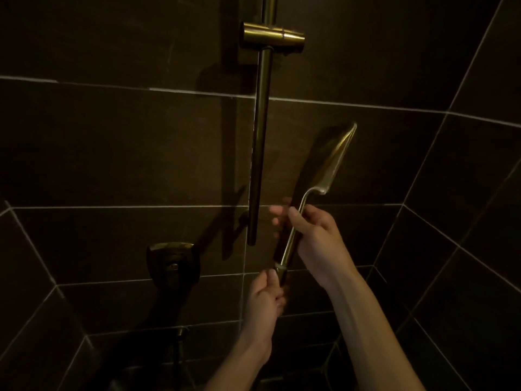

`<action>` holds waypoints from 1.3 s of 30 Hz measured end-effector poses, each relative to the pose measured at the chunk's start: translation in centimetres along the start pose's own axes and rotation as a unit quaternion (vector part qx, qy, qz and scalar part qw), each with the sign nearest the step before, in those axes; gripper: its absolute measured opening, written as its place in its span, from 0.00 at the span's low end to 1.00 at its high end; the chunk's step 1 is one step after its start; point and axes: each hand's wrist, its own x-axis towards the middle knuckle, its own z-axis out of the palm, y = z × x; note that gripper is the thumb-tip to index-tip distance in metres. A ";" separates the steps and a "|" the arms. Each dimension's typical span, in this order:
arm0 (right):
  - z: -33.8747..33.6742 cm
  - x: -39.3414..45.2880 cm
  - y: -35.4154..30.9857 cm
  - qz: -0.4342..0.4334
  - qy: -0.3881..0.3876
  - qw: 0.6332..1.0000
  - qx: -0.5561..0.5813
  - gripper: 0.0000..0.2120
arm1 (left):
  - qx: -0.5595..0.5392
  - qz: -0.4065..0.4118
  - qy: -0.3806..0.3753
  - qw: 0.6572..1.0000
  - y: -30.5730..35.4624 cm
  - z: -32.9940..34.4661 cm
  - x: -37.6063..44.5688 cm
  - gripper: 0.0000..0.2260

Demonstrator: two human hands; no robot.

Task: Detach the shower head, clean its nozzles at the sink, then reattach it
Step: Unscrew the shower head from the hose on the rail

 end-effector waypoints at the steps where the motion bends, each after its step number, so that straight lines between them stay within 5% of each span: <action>1: -0.2 0.1 -0.1 0.004 -0.007 1.000 0.007 0.13 | -0.006 0.002 -0.011 1.000 0.0 -0.1 0.1 0.13; 13: 0.5 0.3 0.5 -0.006 0.074 0.997 -0.005 0.12 | 0.038 -0.047 0.010 0.998 0.3 0.6 -0.2 0.14; 19: 0.6 0.7 0.6 -0.035 0.121 0.984 -0.127 0.10 | 0.069 -0.050 -0.021 0.996 0.3 0.6 -0.5 0.14; 24: -0.7 0.7 -0.5 0.000 0.059 0.993 -0.101 0.12 | 0.061 -0.035 -0.022 0.997 0.1 0.6 0.1 0.18; 29: -2.0 0.1 -2.4 0.073 -0.007 0.973 -0.219 0.14 | 0.057 -0.031 -0.015 0.998 -0.6 0.7 0.1 0.11; 39: -2.8 0.4 -1.1 0.024 0.007 1.000 -0.006 0.14 | 0.051 -0.010 -0.031 0.998 -0.9 0.0 1.0 0.15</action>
